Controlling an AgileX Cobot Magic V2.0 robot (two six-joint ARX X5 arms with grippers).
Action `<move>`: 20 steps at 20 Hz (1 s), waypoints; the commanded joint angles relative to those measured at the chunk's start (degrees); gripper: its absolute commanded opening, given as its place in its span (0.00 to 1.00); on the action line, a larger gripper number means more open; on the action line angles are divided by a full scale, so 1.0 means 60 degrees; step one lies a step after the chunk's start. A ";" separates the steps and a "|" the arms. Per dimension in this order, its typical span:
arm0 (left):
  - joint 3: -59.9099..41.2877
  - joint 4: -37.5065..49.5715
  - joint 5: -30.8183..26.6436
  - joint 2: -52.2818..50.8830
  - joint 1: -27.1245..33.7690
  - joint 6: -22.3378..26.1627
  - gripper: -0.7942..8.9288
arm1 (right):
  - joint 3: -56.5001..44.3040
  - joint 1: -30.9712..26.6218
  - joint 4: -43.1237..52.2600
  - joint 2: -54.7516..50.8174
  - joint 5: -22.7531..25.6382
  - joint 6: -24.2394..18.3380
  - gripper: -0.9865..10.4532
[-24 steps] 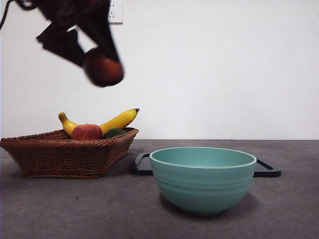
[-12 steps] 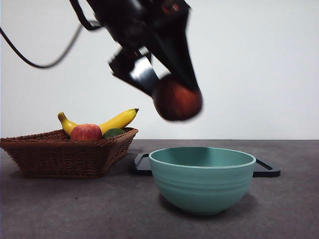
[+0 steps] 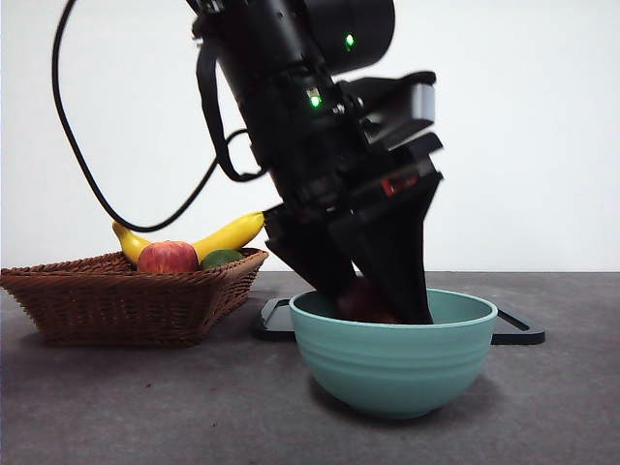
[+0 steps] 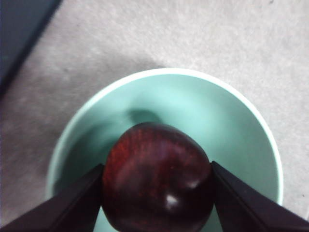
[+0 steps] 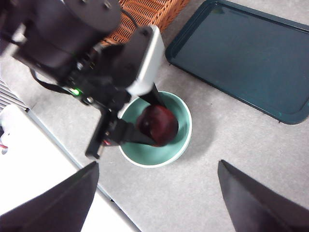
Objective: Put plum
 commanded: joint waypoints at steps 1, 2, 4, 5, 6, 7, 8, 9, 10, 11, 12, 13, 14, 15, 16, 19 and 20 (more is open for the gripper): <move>0.0200 0.0095 -0.0029 0.0397 -0.0215 0.0149 0.36 | 0.0178 0.0033 0.0080 0.0051 -0.0022 0.0098 0.43; 0.0200 0.0087 -0.0040 0.0481 -0.0251 0.0149 0.37 | 0.0178 0.0033 0.0080 0.0051 -0.0018 0.0098 0.43; 0.0200 0.0095 -0.0040 0.0503 -0.0321 0.0149 0.37 | 0.0178 0.0033 0.0084 0.0051 -0.0018 0.0098 0.43; 0.0200 0.0138 -0.0040 0.0503 -0.0375 0.0149 0.38 | 0.0178 0.0033 0.0084 0.0051 -0.0018 0.0098 0.43; 0.0200 0.0193 -0.0040 0.0499 -0.0393 0.0146 0.40 | 0.0178 0.0033 0.0084 0.0051 -0.0018 0.0098 0.43; 0.0204 0.0233 -0.0040 0.0488 -0.0393 0.0146 0.45 | 0.0178 0.0033 0.0084 0.0051 -0.0018 0.0098 0.43; 0.0211 0.0237 -0.0040 0.0488 -0.0393 0.0142 0.48 | 0.0178 0.0033 0.0084 0.0051 -0.0018 0.0098 0.43; 0.0215 0.0237 -0.0040 0.0484 -0.0393 0.0138 0.51 | 0.0178 0.0033 0.0084 0.0051 -0.0018 0.0098 0.43; 0.0219 0.0229 -0.0040 0.0466 -0.0393 0.0113 0.51 | 0.0178 0.0033 0.0084 0.0051 -0.0018 0.0098 0.43; 0.0219 0.0233 -0.0040 0.0448 -0.0393 0.0102 0.51 | 0.0178 0.0033 0.0084 0.0051 -0.0018 0.0098 0.43; 0.0229 0.0222 -0.0040 0.0412 -0.0390 0.0047 0.51 | 0.0178 0.0033 0.0084 0.0051 -0.0018 0.0098 0.43; 0.0251 0.0226 -0.0040 0.0364 -0.0390 -0.0011 0.51 | 0.0178 0.0033 0.0084 0.0051 -0.0018 0.0098 0.43; 0.0259 0.0222 -0.0040 0.0284 -0.0386 -0.0036 0.51 | 0.0178 0.0033 0.0084 0.0051 -0.0018 0.0098 0.43; 0.0277 0.0229 -0.0040 0.0157 -0.0382 -0.0036 0.50 | 0.0178 0.0033 0.0084 0.0051 -0.0018 0.0098 0.43; 0.0310 0.0229 -0.0040 0.0022 -0.0375 -0.0036 0.50 | 0.0178 0.0033 0.0084 0.0051 -0.0018 0.0098 0.43; 0.0466 0.0233 -0.0044 -0.0597 -0.0281 -0.0040 0.50 | 0.0178 0.0033 0.0084 0.0051 -0.0018 0.0095 0.43; 0.0510 0.0240 -0.0044 -0.0820 -0.0230 -0.0044 0.50 | 0.0178 0.0033 0.0084 0.0051 -0.0018 0.0095 0.43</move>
